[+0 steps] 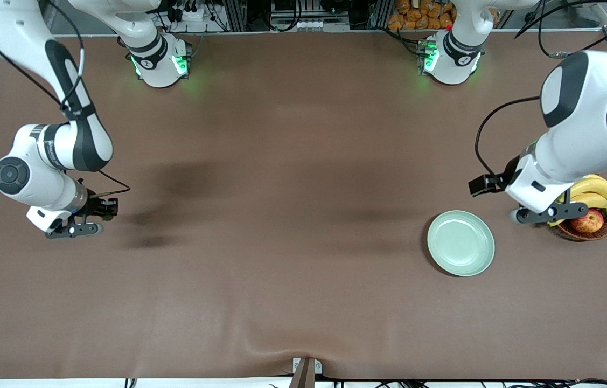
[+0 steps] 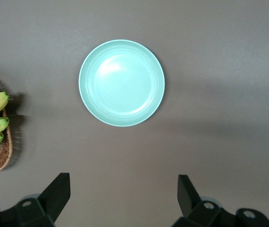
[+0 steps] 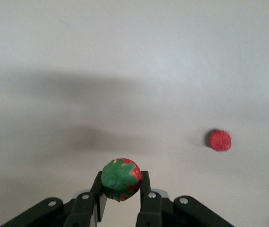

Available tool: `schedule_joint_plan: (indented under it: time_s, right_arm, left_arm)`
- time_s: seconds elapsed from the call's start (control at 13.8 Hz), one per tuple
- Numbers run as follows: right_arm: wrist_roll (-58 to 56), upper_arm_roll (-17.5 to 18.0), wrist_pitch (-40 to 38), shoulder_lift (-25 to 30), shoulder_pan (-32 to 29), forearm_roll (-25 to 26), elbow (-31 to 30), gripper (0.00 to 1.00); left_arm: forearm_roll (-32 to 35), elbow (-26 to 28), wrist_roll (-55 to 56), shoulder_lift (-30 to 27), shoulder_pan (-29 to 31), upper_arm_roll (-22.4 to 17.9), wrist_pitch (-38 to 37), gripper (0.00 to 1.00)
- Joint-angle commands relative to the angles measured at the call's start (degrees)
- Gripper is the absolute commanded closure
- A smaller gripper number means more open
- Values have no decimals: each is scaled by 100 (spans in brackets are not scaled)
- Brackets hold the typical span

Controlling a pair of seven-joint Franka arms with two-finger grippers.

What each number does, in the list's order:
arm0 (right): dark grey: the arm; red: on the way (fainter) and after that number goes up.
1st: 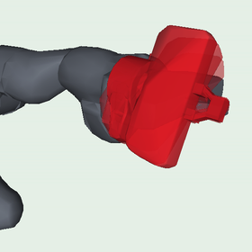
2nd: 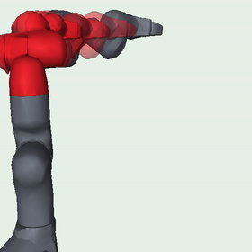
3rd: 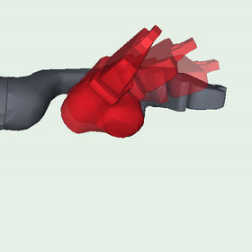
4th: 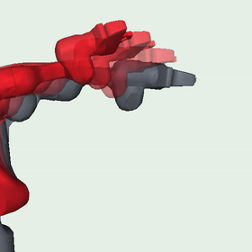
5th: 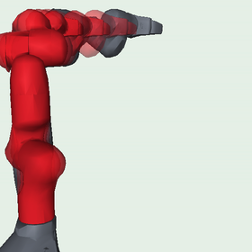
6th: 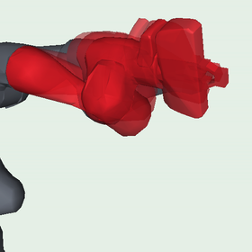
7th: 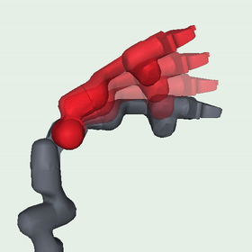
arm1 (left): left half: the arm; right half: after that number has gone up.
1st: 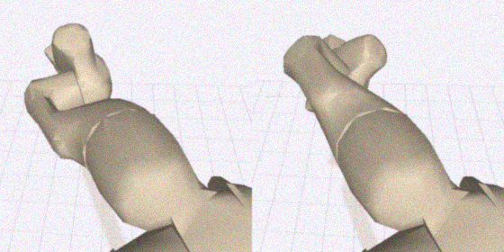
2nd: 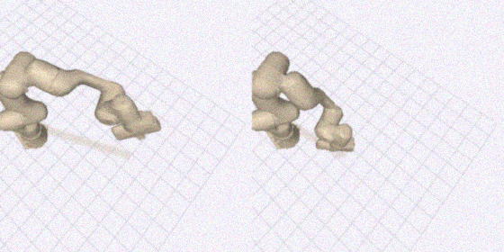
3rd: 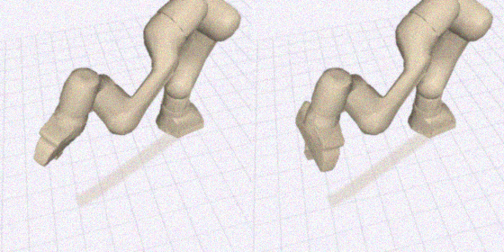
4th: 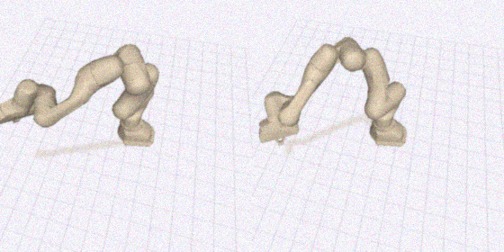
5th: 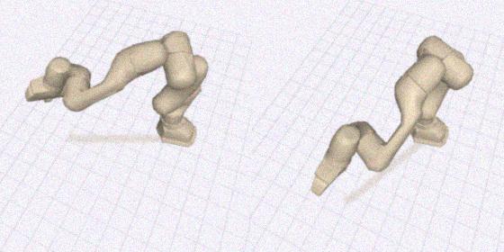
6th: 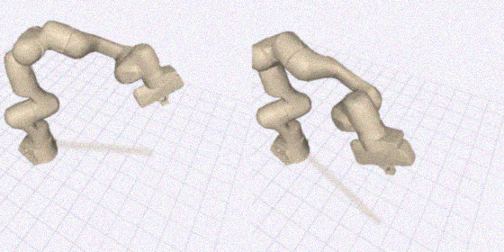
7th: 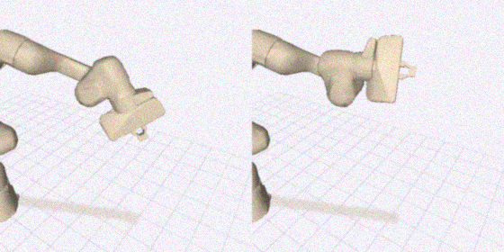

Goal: Collect all strawberries into plate
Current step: 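Grasp the green-topped strawberry with the right gripper while the left gripper nears the plate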

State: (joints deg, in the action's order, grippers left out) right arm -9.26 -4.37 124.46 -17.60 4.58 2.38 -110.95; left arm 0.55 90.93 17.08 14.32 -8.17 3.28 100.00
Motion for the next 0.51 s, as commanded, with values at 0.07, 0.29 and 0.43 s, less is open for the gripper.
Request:
schedule_joint_plan:
  time_s: [0.07,0.29,0.43]
  right_arm:
    - [47,-2,-1090,249,481,0,933,100]
    - [100,51,-1073,144,1174,-80,1373,100]
    - [196,51,-1003,-189,1518,-377,1724,100]
  left_arm:
    - [-55,-32,76,159,-18,-12,143,0]
    - [-63,-67,76,168,-44,-12,160,0]
    - [-89,-128,76,177,-44,-12,230,0]
